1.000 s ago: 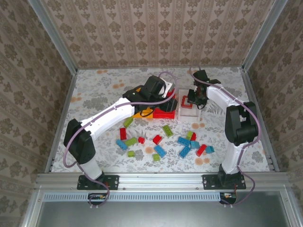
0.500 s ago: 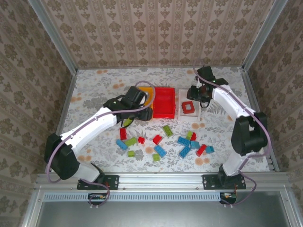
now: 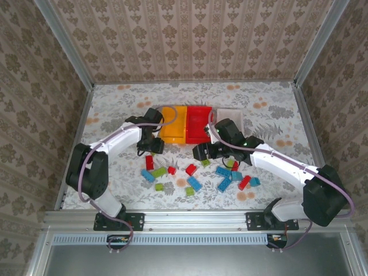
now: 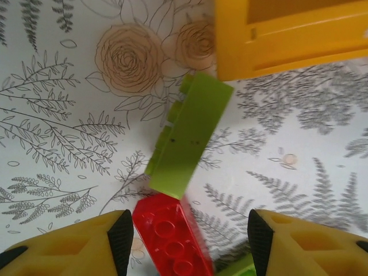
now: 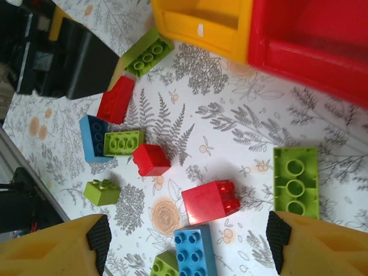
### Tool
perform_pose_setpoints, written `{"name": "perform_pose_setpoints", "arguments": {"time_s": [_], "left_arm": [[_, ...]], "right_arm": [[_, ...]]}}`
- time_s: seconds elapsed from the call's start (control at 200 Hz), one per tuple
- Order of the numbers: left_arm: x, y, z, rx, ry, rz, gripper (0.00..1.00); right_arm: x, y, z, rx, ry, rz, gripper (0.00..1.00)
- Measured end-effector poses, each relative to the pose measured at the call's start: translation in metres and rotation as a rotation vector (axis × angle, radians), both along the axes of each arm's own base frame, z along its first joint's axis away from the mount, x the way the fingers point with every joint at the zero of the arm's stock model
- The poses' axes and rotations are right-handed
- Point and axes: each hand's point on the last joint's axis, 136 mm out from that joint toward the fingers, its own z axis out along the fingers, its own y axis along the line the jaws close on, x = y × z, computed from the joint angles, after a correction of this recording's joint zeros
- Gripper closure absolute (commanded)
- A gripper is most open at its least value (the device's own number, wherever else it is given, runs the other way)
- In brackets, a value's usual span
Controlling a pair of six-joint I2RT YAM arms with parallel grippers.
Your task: Sort the legos into containers by color
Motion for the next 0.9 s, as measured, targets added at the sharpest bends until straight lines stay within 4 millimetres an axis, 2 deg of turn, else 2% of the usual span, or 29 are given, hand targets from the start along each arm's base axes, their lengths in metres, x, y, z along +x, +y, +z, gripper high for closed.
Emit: {"name": "perform_pose_setpoints", "arguments": {"time_s": [0.23, 0.42, 0.525, 0.775, 0.9], "left_arm": [[0.013, 0.013, -0.027, 0.039, 0.052, -0.019, 0.43], [0.03, 0.006, -0.035, 0.019, 0.038, -0.046, 0.58], [0.031, 0.001, -0.036, 0.0, 0.036, -0.06, 0.68], [0.029, -0.001, -0.036, -0.002, 0.03, -0.062, 0.76], [0.014, 0.007, -0.033, 0.01, 0.038, -0.036, 0.78]], "right_arm": [[0.003, 0.008, 0.008, 0.046, -0.014, -0.008, 0.25], [0.004, 0.01, 0.01, 0.064, -0.011, -0.016, 0.26], [0.005, 0.01, 0.008, 0.061, -0.004, -0.018, 0.26], [0.006, 0.011, -0.001, 0.045, 0.017, -0.02, 0.29], [0.008, 0.012, -0.007, 0.036, 0.03, -0.02, 0.3]]}}
